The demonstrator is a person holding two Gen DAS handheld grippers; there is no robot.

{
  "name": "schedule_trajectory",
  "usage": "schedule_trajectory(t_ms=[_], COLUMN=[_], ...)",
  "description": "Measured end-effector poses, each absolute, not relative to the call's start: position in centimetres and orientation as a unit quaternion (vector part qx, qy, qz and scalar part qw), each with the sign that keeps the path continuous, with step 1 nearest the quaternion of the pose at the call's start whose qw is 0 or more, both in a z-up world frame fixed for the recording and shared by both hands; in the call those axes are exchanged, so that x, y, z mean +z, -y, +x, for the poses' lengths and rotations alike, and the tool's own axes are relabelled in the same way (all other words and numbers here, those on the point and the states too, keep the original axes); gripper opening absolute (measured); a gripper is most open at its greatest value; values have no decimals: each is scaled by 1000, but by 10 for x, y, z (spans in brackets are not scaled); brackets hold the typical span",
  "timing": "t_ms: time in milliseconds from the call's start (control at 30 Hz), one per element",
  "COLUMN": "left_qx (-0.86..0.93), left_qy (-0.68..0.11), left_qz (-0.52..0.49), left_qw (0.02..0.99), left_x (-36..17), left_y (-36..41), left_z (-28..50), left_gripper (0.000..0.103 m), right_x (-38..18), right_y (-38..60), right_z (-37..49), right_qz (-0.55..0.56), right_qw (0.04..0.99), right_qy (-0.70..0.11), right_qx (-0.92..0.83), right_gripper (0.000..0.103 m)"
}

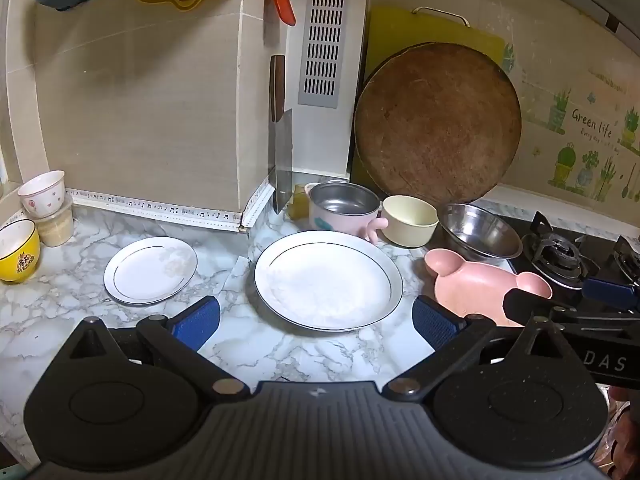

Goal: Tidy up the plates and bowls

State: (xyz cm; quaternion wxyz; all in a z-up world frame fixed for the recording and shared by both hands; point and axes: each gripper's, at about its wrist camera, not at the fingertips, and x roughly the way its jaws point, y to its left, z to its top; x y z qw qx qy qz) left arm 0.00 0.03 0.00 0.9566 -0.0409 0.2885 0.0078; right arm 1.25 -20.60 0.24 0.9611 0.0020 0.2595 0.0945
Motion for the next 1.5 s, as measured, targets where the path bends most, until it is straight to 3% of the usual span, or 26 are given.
schedule_trajectory(t_ms=[1500], left_qx=[-3], left_qy=[-299], left_qz=[-46], left_qw=[953], left_x=[7], left_y=[-6], left_z=[7], left_gripper=[103], right_x=[17], right_y=[205], right_z=[16], right_qz=[5], right_qw=[958], right_qy=[-266], right_qx=[105], right_gripper=[103])
